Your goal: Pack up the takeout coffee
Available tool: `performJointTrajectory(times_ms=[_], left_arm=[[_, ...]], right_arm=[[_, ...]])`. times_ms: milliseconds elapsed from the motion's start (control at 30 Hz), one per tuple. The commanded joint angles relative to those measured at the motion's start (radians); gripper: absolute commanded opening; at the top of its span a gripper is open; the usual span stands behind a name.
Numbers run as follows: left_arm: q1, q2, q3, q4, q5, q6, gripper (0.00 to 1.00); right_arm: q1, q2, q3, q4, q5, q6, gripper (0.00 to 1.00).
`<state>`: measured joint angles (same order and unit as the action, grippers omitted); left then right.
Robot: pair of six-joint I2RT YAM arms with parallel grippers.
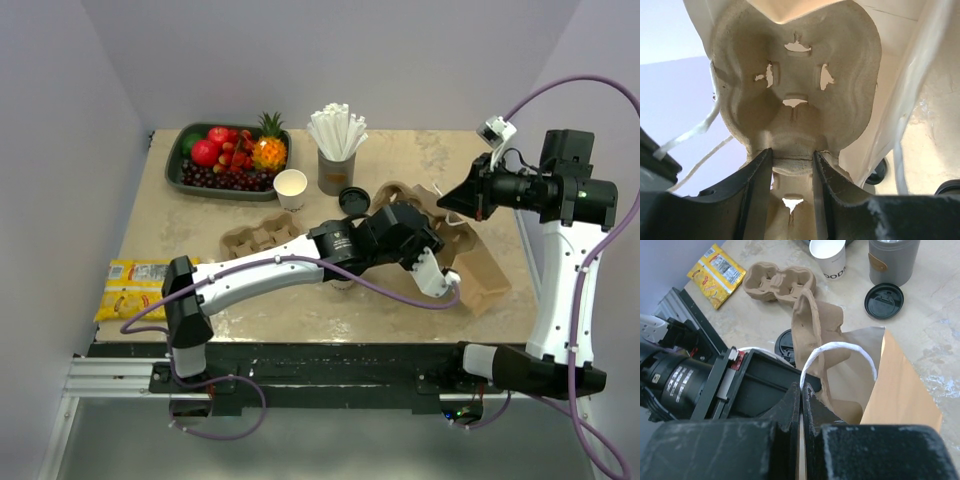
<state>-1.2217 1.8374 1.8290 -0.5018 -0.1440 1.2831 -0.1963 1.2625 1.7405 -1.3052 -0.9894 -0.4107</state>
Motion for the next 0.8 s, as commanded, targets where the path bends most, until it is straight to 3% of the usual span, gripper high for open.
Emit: performJointTrajectory(times_ms=[0, 200, 533, 767], left_arm=[[0.039, -0.095, -0.011, 0.075, 0.076, -0.082, 0.0], [0.044, -0.13, -0.052, 0.023, 0.199, -0.05, 0.0], [0.03, -0.129, -0.05, 0.019, 0.032, 0.028, 0.0], [0.03, -0.144, -0.036, -0.034, 0.021, -0.011, 0.0]], right_arm=[[0.003, -0.005, 0.033, -0.039, -0.029, -0.057, 0.0], [0.003, 0.02, 0.077, -0.028, -0.032, -0.034, 0.0], [0.003, 0.023, 0.057, -0.074, 0.014, -0.119, 0.0], [0.003, -0.011, 0.059, 0.075, 0.124, -0.034, 0.0]])
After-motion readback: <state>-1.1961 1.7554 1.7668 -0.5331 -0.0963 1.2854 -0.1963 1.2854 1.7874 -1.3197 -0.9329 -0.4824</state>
